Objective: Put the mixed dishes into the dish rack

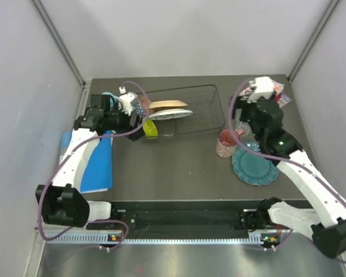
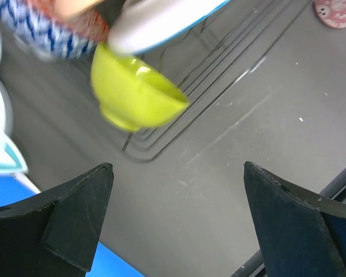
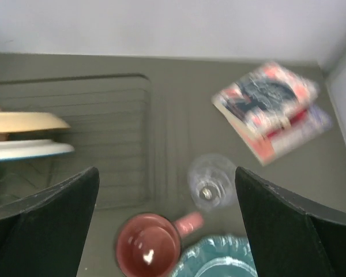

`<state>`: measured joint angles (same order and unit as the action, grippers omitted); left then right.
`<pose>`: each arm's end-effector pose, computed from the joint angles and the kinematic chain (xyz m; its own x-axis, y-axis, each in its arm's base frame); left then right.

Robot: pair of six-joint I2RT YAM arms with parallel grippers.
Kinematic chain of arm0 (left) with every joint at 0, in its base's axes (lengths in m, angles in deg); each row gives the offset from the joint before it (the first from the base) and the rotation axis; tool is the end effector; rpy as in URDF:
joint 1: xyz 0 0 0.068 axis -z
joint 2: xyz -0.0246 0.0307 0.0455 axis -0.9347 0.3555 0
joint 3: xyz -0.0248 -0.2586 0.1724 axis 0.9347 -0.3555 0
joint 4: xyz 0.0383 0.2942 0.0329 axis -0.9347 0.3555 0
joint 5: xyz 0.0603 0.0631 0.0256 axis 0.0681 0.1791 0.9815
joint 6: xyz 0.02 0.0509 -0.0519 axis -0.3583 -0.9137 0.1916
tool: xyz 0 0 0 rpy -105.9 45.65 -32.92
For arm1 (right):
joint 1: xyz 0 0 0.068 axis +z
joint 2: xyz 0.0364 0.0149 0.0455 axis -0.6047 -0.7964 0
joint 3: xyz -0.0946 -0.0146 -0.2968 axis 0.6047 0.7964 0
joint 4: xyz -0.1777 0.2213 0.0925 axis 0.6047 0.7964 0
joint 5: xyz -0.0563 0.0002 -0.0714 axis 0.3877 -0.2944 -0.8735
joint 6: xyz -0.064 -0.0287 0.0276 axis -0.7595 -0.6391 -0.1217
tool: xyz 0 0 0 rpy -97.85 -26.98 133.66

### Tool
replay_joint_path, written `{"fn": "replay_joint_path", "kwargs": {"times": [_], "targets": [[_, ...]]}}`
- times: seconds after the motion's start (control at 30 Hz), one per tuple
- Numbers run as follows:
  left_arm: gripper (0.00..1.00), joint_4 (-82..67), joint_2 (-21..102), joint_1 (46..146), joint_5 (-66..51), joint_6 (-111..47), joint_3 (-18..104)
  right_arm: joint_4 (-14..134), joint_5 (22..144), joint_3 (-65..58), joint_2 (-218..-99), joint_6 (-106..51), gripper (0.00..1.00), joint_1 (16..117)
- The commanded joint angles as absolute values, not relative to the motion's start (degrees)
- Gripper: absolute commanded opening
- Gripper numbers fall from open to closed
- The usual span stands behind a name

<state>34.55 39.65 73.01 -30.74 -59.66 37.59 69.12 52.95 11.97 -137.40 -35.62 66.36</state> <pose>0.3103 -0.0539 0.3338 -0.5912 0.2833 -0.7552 0.5996 0.7806 -0.1765 0.2591 0.1166 0.4161 -0.1395 -0.0994 -0.9852 -0.1219 0.9891 -0.0825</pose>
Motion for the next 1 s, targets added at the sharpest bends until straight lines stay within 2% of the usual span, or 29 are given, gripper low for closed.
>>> {"fn": "replay_joint_path", "kwargs": {"times": [0.0, 0.07, 0.27, 0.47, 0.67, 0.87, 0.97], "targets": [[0.99, 37.0, 39.6, 82.2, -24.8, -61.6, 43.6, 88.0, 56.3, 19.0, -132.7, -5.6, 1.00, 49.5], [0.99, 38.3, 39.6, 89.5, -22.6, -62.6, 44.9, 95.1, 53.2, 21.0, -131.3, 1.3, 1.00, 44.6], [0.99, 38.9, 42.2, 106.1, -15.1, -63.3, 47.3, 101.9, 51.3, 26.9, -129.3, 11.9, 1.00, 39.1], [0.99, 36.8, 47.6, 115.7, -14.1, -64.2, 46.0, 104.6, 46.5, 29.2, -129.1, 14.0, 1.00, 34.8], [0.99, 34.1, 52.7, 119.2, -14.7, -66.9, 46.0, 103.8, 46.0, 32.8, -128.6, 14.6, 1.00, 31.2], [0.99, 30.4, 61.2, 119.2, -16.7, -67.7, 47.9, 97.5, 58.5, 38.8, -131.2, 15.2, 1.00, 25.8], [0.99, 28.7, 65.6, 119.1, -16.0, -67.7, 49.2, 95.8, 61.1, 41.1, -131.7, 15.6, 1.00, 25.3]]}}
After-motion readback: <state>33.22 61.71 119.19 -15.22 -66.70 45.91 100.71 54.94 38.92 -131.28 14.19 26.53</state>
